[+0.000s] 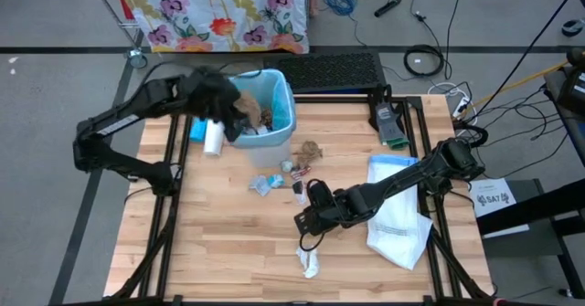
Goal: Place trash/remove bag and relplace
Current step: Put the brown napkin into the white trash bin
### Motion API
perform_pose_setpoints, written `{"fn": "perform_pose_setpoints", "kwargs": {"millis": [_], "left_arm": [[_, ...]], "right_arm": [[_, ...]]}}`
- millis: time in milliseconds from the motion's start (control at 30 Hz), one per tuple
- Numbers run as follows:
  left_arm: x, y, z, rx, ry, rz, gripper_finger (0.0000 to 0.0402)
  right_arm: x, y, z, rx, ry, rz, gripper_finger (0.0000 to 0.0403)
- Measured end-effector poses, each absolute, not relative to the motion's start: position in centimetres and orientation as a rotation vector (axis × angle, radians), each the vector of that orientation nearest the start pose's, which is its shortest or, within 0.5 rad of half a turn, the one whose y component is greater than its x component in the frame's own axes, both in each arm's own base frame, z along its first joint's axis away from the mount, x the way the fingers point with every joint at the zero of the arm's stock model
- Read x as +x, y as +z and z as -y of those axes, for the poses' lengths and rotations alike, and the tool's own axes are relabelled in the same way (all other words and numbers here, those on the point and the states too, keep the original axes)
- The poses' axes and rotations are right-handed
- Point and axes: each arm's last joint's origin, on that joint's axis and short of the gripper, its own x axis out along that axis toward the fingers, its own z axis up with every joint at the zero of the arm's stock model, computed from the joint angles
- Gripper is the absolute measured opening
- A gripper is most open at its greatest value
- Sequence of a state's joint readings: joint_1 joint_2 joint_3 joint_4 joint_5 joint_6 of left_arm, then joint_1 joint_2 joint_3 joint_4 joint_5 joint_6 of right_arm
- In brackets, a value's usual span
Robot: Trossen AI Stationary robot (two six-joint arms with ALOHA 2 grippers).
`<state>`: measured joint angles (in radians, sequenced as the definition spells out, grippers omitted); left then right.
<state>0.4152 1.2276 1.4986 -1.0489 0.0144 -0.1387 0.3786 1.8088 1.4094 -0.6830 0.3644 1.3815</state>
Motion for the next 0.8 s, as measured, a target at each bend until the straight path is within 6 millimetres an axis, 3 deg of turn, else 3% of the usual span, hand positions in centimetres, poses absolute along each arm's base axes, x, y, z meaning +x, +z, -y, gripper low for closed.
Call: {"fn": "perform_pose_setpoints", "kwargs": {"millis": [300,633,800], "left_arm": [[21.7,39.3,-12.2,-0.157,0.411,-0.804,0.0057],[21.9,38.9,-12.9,-0.060,0.379,-0.839,0.0115],[21.6,39.8,-12.8,-0.052,0.387,-0.826,0.0129]], "right_arm": [[35.8,23.9,-12.7,0.967,-0.664,-0.750,0.0141],[36.0,24.0,-12.6,1.003,-0.668,-0.725,0.0141],[36.2,24.0,-12.1,1.005,-0.674,-0.715,0.0141]]}}
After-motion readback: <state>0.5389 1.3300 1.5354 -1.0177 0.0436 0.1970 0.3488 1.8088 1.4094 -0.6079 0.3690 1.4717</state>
